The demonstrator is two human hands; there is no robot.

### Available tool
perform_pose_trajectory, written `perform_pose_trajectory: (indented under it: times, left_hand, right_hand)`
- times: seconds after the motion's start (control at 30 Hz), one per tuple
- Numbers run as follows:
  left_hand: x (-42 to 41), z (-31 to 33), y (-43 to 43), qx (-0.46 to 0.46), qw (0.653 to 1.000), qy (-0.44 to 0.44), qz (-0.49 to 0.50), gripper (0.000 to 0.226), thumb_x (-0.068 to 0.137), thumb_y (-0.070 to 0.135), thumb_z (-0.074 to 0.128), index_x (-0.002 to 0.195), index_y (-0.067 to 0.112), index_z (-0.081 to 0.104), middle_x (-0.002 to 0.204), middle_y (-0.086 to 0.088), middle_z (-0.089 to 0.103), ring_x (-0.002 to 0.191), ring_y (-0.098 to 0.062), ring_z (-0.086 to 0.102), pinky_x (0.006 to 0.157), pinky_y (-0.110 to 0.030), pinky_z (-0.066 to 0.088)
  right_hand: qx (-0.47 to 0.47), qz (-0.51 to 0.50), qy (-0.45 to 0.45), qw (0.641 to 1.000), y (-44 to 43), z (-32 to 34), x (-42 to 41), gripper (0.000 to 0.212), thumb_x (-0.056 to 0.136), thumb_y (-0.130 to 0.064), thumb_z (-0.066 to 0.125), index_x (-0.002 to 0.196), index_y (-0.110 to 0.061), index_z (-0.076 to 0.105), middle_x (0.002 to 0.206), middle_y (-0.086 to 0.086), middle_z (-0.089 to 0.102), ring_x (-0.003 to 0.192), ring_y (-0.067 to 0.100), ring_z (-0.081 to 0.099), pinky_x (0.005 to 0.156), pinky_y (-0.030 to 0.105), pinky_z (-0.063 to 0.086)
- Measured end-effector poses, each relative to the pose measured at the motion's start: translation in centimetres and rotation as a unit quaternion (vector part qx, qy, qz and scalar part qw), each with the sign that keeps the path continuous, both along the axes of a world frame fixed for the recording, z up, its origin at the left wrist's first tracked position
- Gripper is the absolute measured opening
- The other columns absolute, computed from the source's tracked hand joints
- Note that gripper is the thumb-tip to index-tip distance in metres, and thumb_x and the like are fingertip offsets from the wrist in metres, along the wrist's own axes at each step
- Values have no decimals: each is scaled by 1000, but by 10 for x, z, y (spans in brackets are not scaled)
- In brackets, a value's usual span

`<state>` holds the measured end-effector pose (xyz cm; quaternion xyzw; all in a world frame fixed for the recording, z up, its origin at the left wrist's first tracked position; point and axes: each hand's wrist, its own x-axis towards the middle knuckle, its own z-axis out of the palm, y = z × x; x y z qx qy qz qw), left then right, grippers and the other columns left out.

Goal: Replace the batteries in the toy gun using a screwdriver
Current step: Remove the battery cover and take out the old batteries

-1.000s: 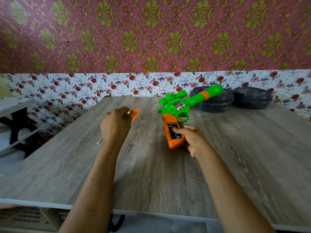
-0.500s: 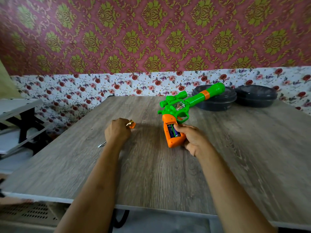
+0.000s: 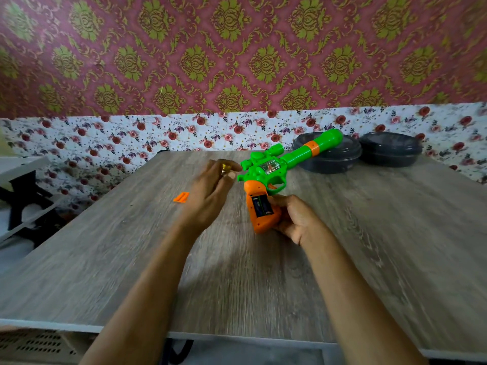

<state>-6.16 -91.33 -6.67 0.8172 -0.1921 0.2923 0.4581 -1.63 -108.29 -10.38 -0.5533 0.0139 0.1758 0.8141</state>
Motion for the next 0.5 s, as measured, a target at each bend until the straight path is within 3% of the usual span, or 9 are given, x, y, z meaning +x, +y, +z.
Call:
perform_pose_trajectory:
  times: [0.03,0.1,0.17,0.23,0.37,0.5]
  left_hand:
    - [-1,1,-2,12,1000,-14,-20,27,94,29,40,105,16,61,89,9,46,72,0,51,66,-15,42]
    - [0,3,-1,32,998,-45,-22,26,95,34,41,102,18,60,93,11,45,80,6,51,67,-8,39]
    - [0,6,2,-6,998,-59,-15,20,91,41,44,95,27,57,86,10,52,72,2,54,60,-14,43]
    - [0,8,4,-76,995,-57,-20,15,90,37,51,91,23,57,73,10,61,62,-3,57,55,-21,48]
    - [-6,7,-3,-89,995,-16,-39,8,93,17,55,89,11,59,70,3,64,61,-3,62,56,-12,48]
    - [-8,7,-8,-84,995,-3,-53,7,90,17,58,83,15,60,69,-3,65,60,-4,63,56,-13,49]
  right_hand:
    - [0,1,3,1000,0,0,0,17,90,-5,44,86,-14,59,50,-2,67,54,12,65,56,28,51]
    - [0,6,5,1000,0,0,1,18,90,-5,43,92,-12,59,51,-2,67,59,14,63,62,31,49]
    - [-8,7,1,1000,1,-1,2,21,90,-5,43,102,-12,58,53,-2,68,58,13,64,62,30,49]
    - [-16,8,1,1000,2,-1,3,20,90,-6,43,101,-12,59,53,-3,68,58,13,64,59,28,50]
    - [-23,9,3,1000,2,1,2,19,91,-7,42,85,-14,58,49,-4,66,43,5,62,48,21,50]
    - [-20,2,3,1000,3,-1,3,22,91,-9,46,109,-11,58,53,-4,68,47,6,64,49,22,51]
